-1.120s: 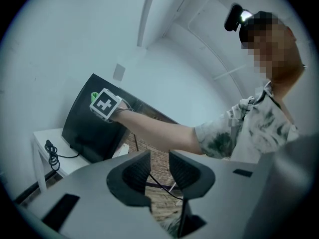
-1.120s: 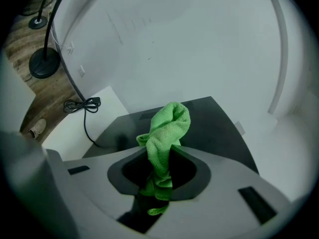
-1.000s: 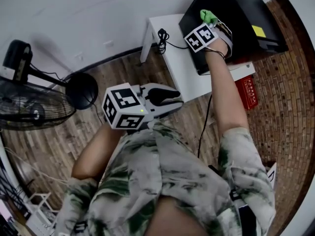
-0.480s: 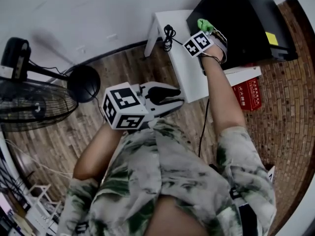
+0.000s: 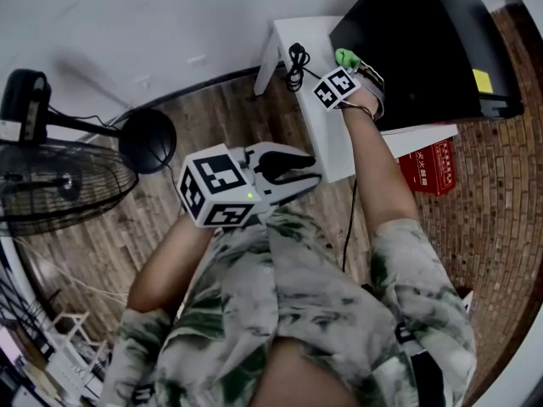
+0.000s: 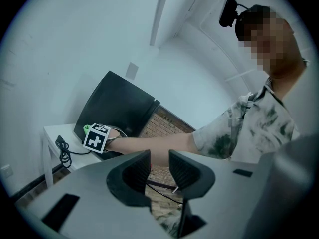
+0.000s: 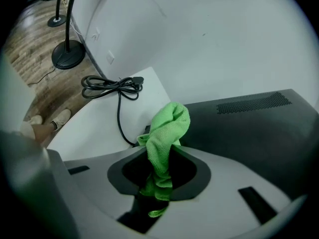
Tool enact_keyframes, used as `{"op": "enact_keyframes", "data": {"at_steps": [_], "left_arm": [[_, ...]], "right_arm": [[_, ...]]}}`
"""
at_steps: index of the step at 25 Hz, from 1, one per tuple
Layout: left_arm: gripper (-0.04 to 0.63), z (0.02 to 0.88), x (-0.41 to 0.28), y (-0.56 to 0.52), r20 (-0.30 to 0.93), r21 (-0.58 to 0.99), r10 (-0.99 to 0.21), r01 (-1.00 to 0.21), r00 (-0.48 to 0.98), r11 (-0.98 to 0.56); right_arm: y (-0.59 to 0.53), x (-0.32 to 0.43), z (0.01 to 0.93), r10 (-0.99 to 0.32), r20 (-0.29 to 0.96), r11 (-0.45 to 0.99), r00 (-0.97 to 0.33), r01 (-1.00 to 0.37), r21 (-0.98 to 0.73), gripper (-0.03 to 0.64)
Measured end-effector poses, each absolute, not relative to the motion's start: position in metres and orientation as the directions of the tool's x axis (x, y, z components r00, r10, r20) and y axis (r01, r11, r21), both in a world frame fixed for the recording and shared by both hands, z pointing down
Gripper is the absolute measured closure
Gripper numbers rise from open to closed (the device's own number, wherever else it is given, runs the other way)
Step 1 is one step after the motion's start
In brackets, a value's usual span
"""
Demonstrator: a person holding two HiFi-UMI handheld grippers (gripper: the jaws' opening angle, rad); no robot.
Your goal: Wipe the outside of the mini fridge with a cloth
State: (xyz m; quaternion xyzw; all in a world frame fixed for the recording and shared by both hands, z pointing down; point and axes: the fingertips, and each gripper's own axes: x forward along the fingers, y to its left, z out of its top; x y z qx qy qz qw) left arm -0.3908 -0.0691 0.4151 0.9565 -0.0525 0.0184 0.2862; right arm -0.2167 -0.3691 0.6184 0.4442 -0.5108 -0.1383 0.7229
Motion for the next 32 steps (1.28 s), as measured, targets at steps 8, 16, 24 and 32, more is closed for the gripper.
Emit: {"op": "enact_keyframes", "data": {"at_steps": [8, 16, 24, 32], "left_arm": [[0.470, 0.421, -0.391, -0.079, 0.060, 0.565, -0.098, -0.115, 0.993, -0.817], [0.470, 0.406, -0.385, -0.078, 0.036, 0.532, -0.075, -0.083, 0.997, -0.843], [0.469, 0.391, -0.382, -0.072, 0.022, 0.503, -0.047, -0.051, 0.999, -0.863], [0.471, 0.388, -0.388, -0.069, 0.020, 0.496, -0.043, -0.047, 0.999, -0.867]], "right_arm": [[-0.370, -0.227, 0.625, -0.647, 0.637, 0.604, 0.418, -0.228, 0.764, 0.512], [-0.399, -0.264, 0.500, -0.807, 0.496, 0.446, 0.322, -0.219, 0.868, 0.512], [-0.425, -0.291, 0.359, -0.911, 0.296, 0.259, 0.286, -0.160, 0.953, 0.512], [-0.449, -0.270, 0.293, -0.916, 0.194, 0.172, 0.352, -0.093, 0.981, 0.512]]}}
